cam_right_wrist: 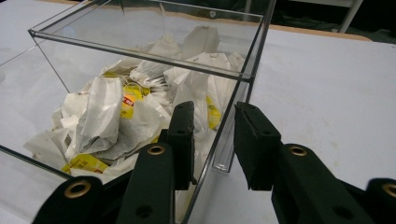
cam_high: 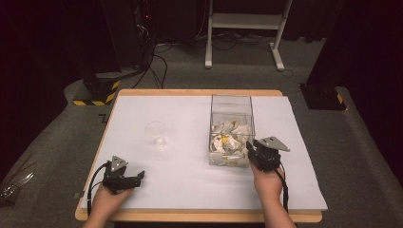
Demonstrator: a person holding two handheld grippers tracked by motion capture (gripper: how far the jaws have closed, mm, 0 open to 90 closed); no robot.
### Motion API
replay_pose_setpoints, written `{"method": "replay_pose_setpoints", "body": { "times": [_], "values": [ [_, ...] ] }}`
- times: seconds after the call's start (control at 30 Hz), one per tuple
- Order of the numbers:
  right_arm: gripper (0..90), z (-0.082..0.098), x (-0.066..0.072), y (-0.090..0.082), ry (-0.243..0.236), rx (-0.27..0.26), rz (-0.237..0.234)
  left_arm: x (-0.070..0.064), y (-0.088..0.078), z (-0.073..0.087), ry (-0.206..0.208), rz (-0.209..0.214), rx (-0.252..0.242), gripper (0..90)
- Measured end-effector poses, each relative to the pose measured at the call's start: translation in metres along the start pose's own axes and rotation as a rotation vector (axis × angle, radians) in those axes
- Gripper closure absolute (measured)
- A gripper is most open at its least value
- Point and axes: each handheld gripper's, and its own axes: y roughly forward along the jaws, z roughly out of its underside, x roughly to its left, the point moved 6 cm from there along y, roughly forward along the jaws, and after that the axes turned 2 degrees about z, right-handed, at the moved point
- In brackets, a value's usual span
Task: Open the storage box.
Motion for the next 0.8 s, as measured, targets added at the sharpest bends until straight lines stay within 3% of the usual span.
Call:
{"method": "replay_pose_setpoints", "body": {
  "times": [0.37,0.8],
  "values": [
    [73.7,0.006,0.000,0.001,0.003,0.012,-0.007,0.000,0.000,0.000,-0.001,0.001,0.002,13.6],
    [74.2,0.014,0.002,-0.010,-0.012,0.011,-0.016,0.000,0.000,0.000,-0.001,0.002,0.002,13.6]
  ]
}}
